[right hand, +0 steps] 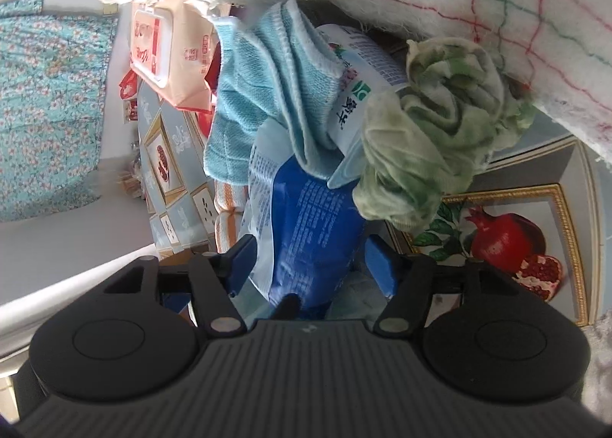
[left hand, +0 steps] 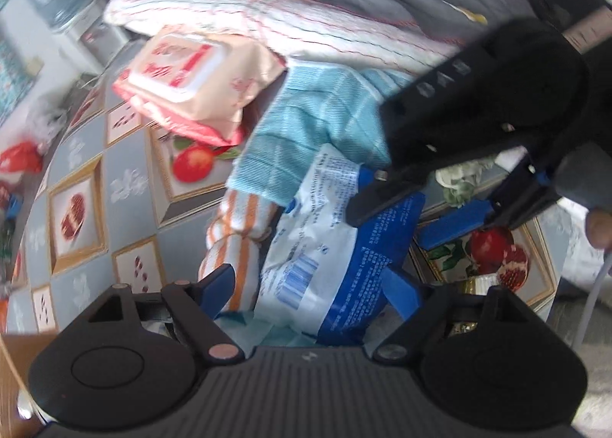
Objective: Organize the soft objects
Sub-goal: 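Close the left tool on the blue packet while the right tool grips it too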
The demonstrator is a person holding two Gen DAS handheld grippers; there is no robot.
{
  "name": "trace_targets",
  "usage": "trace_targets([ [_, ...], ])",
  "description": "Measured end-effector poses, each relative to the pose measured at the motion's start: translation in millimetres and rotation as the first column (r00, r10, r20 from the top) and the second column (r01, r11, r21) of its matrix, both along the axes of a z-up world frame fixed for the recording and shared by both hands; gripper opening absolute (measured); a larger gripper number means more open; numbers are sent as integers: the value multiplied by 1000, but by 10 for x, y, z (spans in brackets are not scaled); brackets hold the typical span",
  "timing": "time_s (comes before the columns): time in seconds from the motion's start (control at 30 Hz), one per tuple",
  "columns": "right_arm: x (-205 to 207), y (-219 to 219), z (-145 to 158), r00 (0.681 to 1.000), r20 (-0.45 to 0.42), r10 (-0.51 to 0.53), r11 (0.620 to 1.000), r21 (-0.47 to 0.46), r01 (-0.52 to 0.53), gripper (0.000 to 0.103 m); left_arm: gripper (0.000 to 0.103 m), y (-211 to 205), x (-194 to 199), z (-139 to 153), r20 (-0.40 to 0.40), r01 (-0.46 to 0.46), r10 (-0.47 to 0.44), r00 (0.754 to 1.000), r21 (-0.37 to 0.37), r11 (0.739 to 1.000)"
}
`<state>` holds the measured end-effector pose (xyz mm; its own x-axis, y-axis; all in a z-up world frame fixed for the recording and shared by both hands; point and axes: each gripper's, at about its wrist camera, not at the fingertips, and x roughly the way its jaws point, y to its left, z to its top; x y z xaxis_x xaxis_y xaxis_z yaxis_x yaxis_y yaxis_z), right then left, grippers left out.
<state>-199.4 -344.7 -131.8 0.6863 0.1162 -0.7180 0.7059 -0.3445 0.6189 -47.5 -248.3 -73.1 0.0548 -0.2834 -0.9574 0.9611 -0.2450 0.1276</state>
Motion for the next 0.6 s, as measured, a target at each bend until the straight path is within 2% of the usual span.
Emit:
trace_targets([
  [0.23, 136, -26, -161, 1000, -1, -22, 999, 27, 22, 70, 86, -92, -23, -244, -29, 56, -54, 998, 63, 996],
  [0.6, 246, 35, -410, 993, 34, -115, 991, 74, 112, 71, 88, -175, 74, -357, -98, 43, -37, 994, 65, 997],
])
